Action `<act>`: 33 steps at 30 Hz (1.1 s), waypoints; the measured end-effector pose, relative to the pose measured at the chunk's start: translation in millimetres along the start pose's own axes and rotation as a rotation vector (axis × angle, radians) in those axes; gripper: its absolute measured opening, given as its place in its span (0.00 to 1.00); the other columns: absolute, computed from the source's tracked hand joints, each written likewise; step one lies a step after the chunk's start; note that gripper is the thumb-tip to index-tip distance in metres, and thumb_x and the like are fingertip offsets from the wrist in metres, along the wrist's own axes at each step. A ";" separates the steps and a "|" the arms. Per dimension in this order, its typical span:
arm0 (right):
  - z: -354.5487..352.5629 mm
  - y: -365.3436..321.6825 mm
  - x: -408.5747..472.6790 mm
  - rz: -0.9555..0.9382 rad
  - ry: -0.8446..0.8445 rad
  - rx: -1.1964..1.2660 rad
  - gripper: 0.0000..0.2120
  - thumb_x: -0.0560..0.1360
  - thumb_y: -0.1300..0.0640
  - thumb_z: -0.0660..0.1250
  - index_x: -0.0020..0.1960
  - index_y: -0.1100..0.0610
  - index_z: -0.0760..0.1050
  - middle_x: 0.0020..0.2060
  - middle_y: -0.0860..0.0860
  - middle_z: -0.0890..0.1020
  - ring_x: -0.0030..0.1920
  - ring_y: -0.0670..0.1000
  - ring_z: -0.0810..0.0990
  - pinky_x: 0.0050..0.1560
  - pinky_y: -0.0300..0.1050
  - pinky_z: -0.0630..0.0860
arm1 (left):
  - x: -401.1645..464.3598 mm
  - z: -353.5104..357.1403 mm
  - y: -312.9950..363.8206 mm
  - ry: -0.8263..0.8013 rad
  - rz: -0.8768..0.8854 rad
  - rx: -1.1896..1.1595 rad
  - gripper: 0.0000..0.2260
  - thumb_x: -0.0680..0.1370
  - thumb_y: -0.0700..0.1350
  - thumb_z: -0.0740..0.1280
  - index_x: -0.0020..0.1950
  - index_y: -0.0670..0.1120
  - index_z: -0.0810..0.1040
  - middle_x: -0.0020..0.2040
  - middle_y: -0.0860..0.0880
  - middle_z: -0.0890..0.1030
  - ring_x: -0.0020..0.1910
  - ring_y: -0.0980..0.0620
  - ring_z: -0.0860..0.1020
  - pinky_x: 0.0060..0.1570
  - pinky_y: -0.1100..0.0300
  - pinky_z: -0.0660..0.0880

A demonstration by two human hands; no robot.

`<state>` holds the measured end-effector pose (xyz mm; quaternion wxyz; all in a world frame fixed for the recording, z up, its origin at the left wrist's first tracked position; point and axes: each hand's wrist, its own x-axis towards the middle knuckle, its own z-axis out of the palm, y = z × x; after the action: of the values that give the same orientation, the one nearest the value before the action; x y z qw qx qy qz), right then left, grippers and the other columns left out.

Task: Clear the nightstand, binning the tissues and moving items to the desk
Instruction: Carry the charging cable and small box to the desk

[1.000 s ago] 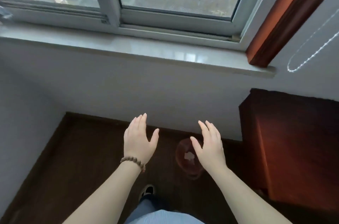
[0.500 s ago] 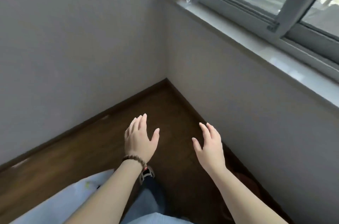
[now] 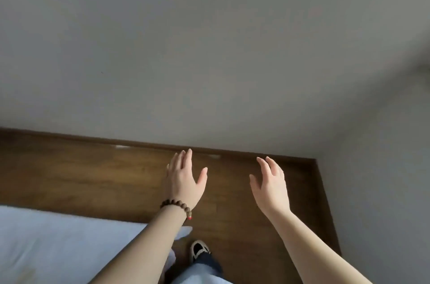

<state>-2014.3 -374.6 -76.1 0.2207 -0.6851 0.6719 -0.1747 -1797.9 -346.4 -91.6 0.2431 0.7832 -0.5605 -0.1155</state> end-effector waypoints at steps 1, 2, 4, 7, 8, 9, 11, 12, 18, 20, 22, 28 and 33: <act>7.8 -19.3 23.2 -0.041 -0.018 -0.003 0.23 0.77 0.53 0.63 0.71 0.53 0.65 0.72 0.52 0.64 0.73 0.53 0.58 0.71 0.50 0.61 | 17.6 -7.1 -12.4 0.020 -0.032 0.018 0.28 0.73 0.56 0.66 0.68 0.42 0.70 0.66 0.40 0.74 0.67 0.40 0.70 0.63 0.42 0.68; 15.8 -39.3 43.9 -0.079 -0.038 -0.001 0.23 0.77 0.53 0.63 0.71 0.53 0.65 0.72 0.52 0.63 0.73 0.53 0.58 0.70 0.50 0.62 | 33.7 -15.1 -24.1 0.040 -0.061 0.034 0.28 0.73 0.55 0.67 0.68 0.41 0.71 0.66 0.39 0.75 0.67 0.39 0.70 0.63 0.42 0.69; 32.9 -78.8 78.8 -0.151 -0.088 0.006 0.23 0.77 0.53 0.62 0.71 0.52 0.64 0.72 0.52 0.63 0.73 0.53 0.57 0.70 0.51 0.62 | 62.0 -32.6 -45.1 0.070 -0.124 0.071 0.28 0.73 0.54 0.68 0.69 0.42 0.70 0.66 0.40 0.74 0.67 0.40 0.70 0.63 0.43 0.68; 59.6 -131.8 116.3 -0.266 -0.173 -0.001 0.23 0.77 0.53 0.61 0.71 0.52 0.64 0.72 0.52 0.64 0.72 0.53 0.58 0.71 0.52 0.62 | 92.9 -57.3 -75.8 0.111 -0.217 0.110 0.28 0.74 0.56 0.65 0.70 0.43 0.69 0.68 0.41 0.73 0.67 0.41 0.70 0.63 0.45 0.67; 68.7 -147.8 127.0 -0.302 -0.203 -0.004 0.23 0.77 0.53 0.61 0.71 0.52 0.63 0.72 0.52 0.63 0.72 0.53 0.57 0.71 0.53 0.62 | 100.9 -64.6 -86.5 0.131 -0.249 0.118 0.28 0.75 0.56 0.65 0.70 0.43 0.68 0.68 0.41 0.73 0.67 0.41 0.70 0.63 0.45 0.67; 78.2 -163.5 137.5 -0.337 -0.232 -0.006 0.23 0.77 0.53 0.61 0.72 0.52 0.63 0.72 0.52 0.63 0.72 0.53 0.58 0.71 0.53 0.62 | 108.2 -71.2 -97.2 0.147 -0.284 0.124 0.29 0.75 0.57 0.64 0.71 0.43 0.67 0.68 0.41 0.72 0.67 0.42 0.69 0.64 0.46 0.66; 98.2 -193.3 157.6 -0.401 -0.294 -0.011 0.23 0.78 0.53 0.60 0.72 0.51 0.62 0.72 0.51 0.62 0.72 0.53 0.58 0.71 0.54 0.62 | 119.9 -82.2 -118.3 0.158 -0.369 0.145 0.30 0.76 0.59 0.62 0.73 0.44 0.65 0.70 0.42 0.70 0.70 0.43 0.67 0.67 0.46 0.66; 108.9 -207.9 167.6 -0.435 -0.323 -0.013 0.23 0.78 0.52 0.60 0.72 0.50 0.62 0.73 0.51 0.62 0.72 0.53 0.58 0.71 0.54 0.63 | 125.0 -86.3 -129.7 0.163 -0.416 0.154 0.30 0.76 0.60 0.61 0.73 0.45 0.63 0.71 0.43 0.69 0.71 0.44 0.66 0.67 0.46 0.65; 176.8 -284.4 236.6 -0.646 -0.490 -0.035 0.23 0.78 0.52 0.60 0.72 0.49 0.60 0.73 0.51 0.61 0.73 0.53 0.57 0.71 0.54 0.62 | 162.8 -94.2 -192.2 0.219 -0.689 0.149 0.31 0.77 0.62 0.57 0.75 0.48 0.57 0.74 0.46 0.64 0.74 0.46 0.59 0.70 0.47 0.59; 199.3 -312.4 266.6 -0.739 -0.547 -0.070 0.23 0.78 0.51 0.59 0.72 0.49 0.59 0.73 0.51 0.60 0.73 0.52 0.56 0.72 0.52 0.61 | 185.4 -97.3 -209.9 0.268 -0.767 0.152 0.31 0.77 0.63 0.56 0.76 0.49 0.56 0.75 0.47 0.63 0.75 0.47 0.57 0.71 0.47 0.57; 218.2 -343.5 296.7 -0.844 -0.580 -0.104 0.23 0.78 0.51 0.59 0.72 0.50 0.60 0.73 0.51 0.61 0.73 0.52 0.57 0.72 0.52 0.61 | 210.3 -102.9 -224.9 0.317 -0.861 0.132 0.31 0.77 0.63 0.55 0.76 0.50 0.55 0.76 0.47 0.61 0.75 0.47 0.56 0.71 0.47 0.56; 255.4 -437.3 359.2 -1.092 -0.627 -0.107 0.22 0.78 0.53 0.61 0.70 0.53 0.64 0.70 0.54 0.67 0.71 0.54 0.62 0.69 0.50 0.64 | 269.0 -125.5 -252.5 0.497 -1.106 0.114 0.31 0.76 0.64 0.54 0.75 0.50 0.57 0.74 0.48 0.64 0.74 0.47 0.58 0.70 0.47 0.56; 296.7 -498.5 365.6 -1.180 -0.697 -0.091 0.22 0.78 0.52 0.60 0.71 0.54 0.63 0.70 0.54 0.67 0.72 0.53 0.62 0.69 0.48 0.63 | 281.0 -148.1 -283.4 0.551 -1.244 0.111 0.30 0.76 0.64 0.54 0.74 0.50 0.59 0.74 0.48 0.65 0.74 0.47 0.59 0.71 0.46 0.57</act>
<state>-1421.6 -719.5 -79.0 0.2628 -0.9612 0.0830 -0.0065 -1400.9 -499.8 -83.8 0.2248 0.9718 0.0711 -0.0013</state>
